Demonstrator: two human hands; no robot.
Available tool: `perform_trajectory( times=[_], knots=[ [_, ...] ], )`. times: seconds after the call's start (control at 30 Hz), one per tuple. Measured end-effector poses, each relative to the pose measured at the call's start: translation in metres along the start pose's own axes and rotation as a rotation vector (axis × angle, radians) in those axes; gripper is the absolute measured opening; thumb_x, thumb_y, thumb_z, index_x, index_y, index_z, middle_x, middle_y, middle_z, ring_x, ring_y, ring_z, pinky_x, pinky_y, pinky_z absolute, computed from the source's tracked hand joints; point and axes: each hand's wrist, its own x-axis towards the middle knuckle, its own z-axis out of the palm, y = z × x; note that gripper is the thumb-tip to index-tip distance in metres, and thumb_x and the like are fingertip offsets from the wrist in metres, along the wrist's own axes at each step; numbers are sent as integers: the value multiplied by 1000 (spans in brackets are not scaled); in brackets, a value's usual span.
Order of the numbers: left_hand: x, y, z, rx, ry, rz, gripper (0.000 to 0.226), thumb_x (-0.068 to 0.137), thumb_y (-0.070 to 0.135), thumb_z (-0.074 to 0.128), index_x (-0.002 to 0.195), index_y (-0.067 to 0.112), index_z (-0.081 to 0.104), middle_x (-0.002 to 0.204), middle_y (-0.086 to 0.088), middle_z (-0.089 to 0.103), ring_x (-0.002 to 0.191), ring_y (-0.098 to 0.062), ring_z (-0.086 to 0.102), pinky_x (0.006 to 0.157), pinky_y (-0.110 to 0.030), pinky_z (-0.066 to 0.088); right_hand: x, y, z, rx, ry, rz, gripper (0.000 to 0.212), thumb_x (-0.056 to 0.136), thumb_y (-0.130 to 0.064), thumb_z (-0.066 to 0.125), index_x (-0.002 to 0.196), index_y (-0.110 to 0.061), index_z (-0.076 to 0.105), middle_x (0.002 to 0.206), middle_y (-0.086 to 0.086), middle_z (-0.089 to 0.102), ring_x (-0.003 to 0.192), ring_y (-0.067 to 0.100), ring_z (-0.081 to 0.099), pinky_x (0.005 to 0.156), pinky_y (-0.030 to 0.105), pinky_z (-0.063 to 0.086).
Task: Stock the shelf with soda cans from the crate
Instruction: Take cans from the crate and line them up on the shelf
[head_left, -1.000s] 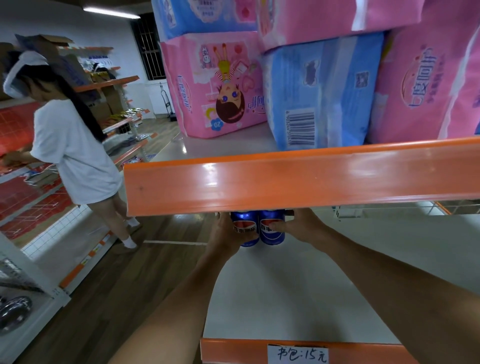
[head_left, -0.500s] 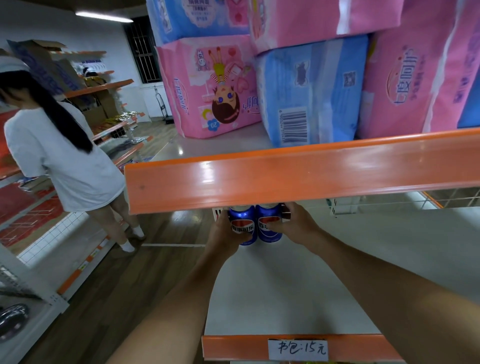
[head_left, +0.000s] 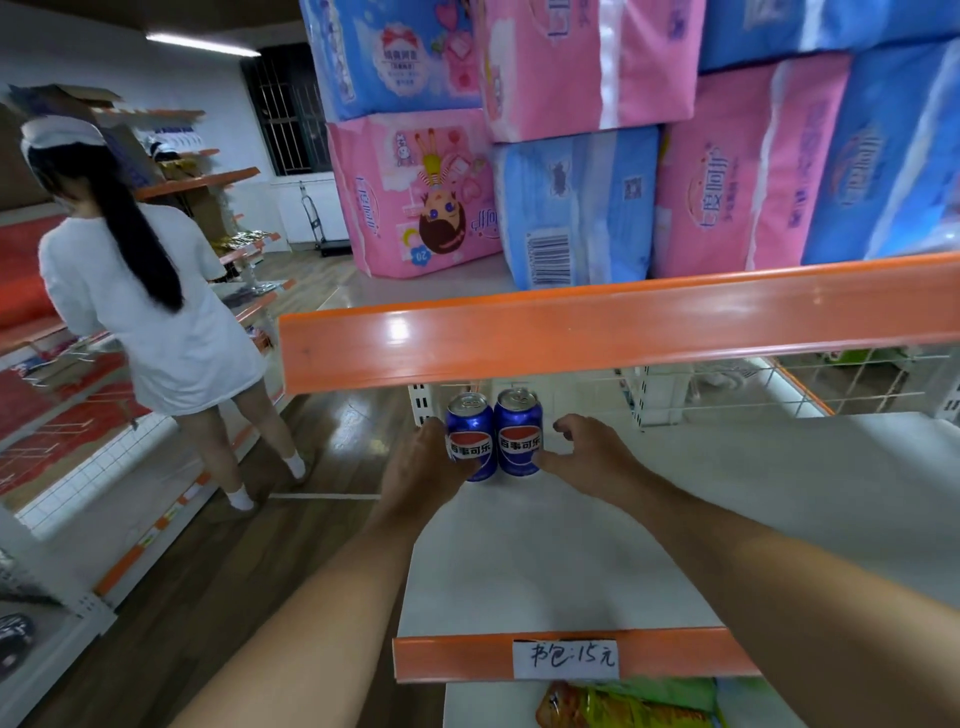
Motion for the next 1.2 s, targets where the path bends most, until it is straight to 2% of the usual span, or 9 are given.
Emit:
perform_trajectory(
  times=[0.07,0.13,0.27,0.47,0.57,0.67,0.83,1.03,1.2],
  knots=[
    [-9,13,-10,47,2,39,38,90,29,71,123,12,61,117,-8,68,103,-25,64,72,-28,44,-9,-2,-6,-22,12,-21,66,86,-39,73,139,-7,50,138,11,55,123,23,55,94,30,46],
    [-15,22,-17,67,3,54,34,90,30,69,119,15,62,113,-6,69,98,-25,64,72,-31,48,-19,-4,-11,-25,24,-34,61,86,-38,73,136,-8,54,134,10,58,119,22,57,92,30,48],
    [-31,37,-27,79,-47,88,29,87,32,69,111,19,61,102,-1,64,91,-24,62,72,-31,47,-43,-6,-22,-62,35,-41,51,88,-38,71,128,-10,60,125,8,62,106,21,61,82,25,45],
    [-66,47,-23,153,-136,161,22,86,43,67,90,25,56,93,1,63,94,-26,65,74,-32,50,-100,-8,-33,-127,17,46,51,89,-44,68,132,-17,58,131,4,60,116,20,58,85,23,41],
    [-92,50,-18,190,-197,238,32,86,47,67,105,23,58,104,-1,65,96,-24,64,73,-32,48,-143,-8,-39,-143,28,99,50,88,-42,70,131,-18,60,130,4,61,116,20,59,89,23,43],
    [-120,51,-13,178,-257,278,47,85,47,68,123,21,57,115,0,64,103,-23,63,81,-33,50,-191,-6,-46,-184,26,129,45,89,-36,70,128,-16,63,125,5,64,113,22,60,92,26,45],
    [-167,58,-4,117,-330,306,46,82,41,69,124,23,61,118,0,68,107,-22,64,93,-37,53,-257,2,-54,-226,39,213,39,88,-33,71,123,-18,67,118,4,69,108,21,63,87,23,46],
    [-214,70,-1,90,-398,369,41,79,46,67,115,27,63,115,-4,70,105,-26,66,91,-40,55,-315,7,-59,-270,15,264,32,87,-32,72,116,-16,70,111,4,71,102,20,65,78,22,47],
    [-252,78,15,115,-441,440,40,85,43,66,121,24,61,120,-2,67,110,-25,63,93,-38,52,-355,19,-57,-267,-17,298,32,87,-33,71,114,-14,70,111,6,71,102,21,66,86,30,54]
  ],
)
